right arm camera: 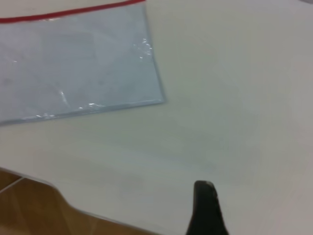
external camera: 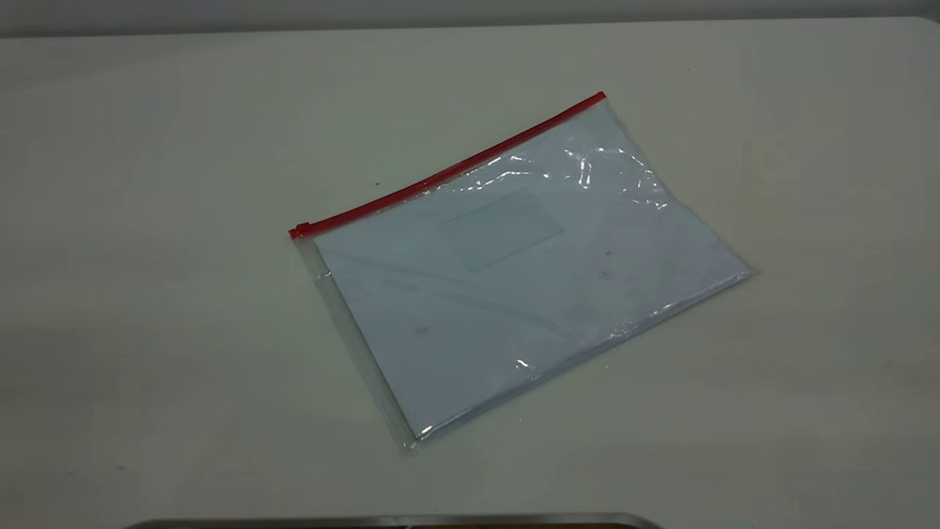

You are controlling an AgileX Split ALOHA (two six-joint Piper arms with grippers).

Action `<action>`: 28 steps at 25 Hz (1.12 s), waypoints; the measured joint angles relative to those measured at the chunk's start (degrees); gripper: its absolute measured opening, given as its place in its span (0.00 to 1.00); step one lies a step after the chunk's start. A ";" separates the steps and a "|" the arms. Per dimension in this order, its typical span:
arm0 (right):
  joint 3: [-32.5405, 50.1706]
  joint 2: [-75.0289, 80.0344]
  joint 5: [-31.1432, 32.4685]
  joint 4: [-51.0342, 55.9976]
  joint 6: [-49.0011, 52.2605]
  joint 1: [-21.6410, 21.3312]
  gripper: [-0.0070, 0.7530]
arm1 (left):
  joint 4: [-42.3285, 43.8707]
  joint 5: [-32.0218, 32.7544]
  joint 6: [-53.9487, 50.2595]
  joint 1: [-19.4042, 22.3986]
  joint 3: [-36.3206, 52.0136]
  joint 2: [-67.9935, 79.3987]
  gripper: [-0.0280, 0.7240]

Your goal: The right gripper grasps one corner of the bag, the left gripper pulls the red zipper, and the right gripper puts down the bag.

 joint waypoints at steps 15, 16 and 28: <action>0.07 0.00 -0.05 -0.18 0.00 0.00 0.76 | 0.23 -1.49 -0.01 0.00 2.07 -0.05 0.78; 0.07 0.00 -0.05 -0.18 0.00 0.00 0.76 | 0.23 -1.62 -0.01 0.00 2.07 -0.05 0.78; 0.07 -0.01 -0.05 -0.18 0.00 0.00 0.76 | 0.67 -1.85 -0.17 0.00 2.07 -0.05 0.78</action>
